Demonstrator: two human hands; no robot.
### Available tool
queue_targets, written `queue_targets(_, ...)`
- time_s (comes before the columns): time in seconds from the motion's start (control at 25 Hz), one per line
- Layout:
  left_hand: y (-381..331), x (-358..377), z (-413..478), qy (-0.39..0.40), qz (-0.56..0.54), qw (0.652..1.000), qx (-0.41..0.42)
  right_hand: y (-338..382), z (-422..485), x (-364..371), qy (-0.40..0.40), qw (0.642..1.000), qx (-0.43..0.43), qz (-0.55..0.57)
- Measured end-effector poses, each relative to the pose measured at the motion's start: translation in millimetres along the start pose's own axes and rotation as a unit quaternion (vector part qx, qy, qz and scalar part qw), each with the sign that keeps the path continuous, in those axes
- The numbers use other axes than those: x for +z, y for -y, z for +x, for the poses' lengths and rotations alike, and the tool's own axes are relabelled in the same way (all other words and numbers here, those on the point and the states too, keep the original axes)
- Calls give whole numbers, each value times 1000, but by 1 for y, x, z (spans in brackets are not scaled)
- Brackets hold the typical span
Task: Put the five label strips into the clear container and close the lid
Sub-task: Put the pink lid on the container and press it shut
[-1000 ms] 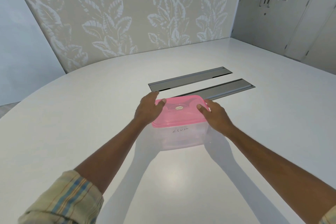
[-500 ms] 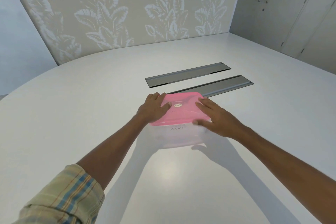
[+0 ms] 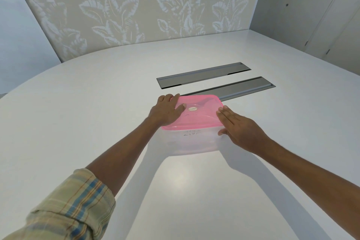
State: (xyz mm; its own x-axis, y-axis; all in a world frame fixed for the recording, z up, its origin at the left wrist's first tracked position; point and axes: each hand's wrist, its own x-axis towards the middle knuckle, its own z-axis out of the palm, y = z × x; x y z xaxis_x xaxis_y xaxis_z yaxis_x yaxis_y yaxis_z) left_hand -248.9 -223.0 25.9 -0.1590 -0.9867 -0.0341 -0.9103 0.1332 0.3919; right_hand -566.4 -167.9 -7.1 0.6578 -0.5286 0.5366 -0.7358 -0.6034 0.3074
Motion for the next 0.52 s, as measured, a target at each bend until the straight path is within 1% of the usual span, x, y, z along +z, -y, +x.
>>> queue_targets(0.16,1,1,3,-1,-18,1000,0,-1,-2,2,-21,1000,4,12)
queue_targets(0.32,0,3,3,-29,-57,998,-4,0,-1,-1,-16,999,18,45)
queue_targets(0.36,-1,3,2,-42,-81,996,-16,1,0,-3,-4,997,45,69)
queue_targets(0.4,-1,3,1,-60,-118,990,-38,2,2,-5,15,990,90,111)
queue_targets(0.44,0,3,0,-84,-169,980,-71,3,5,-8,33,973,150,172)
queue_targets(0.48,2,4,-2,-106,-230,961,-115,3,9,-10,38,944,219,245)
queue_targets(0.52,4,5,-5,-120,-294,934,-163,4,15,-11,31,901,293,319)
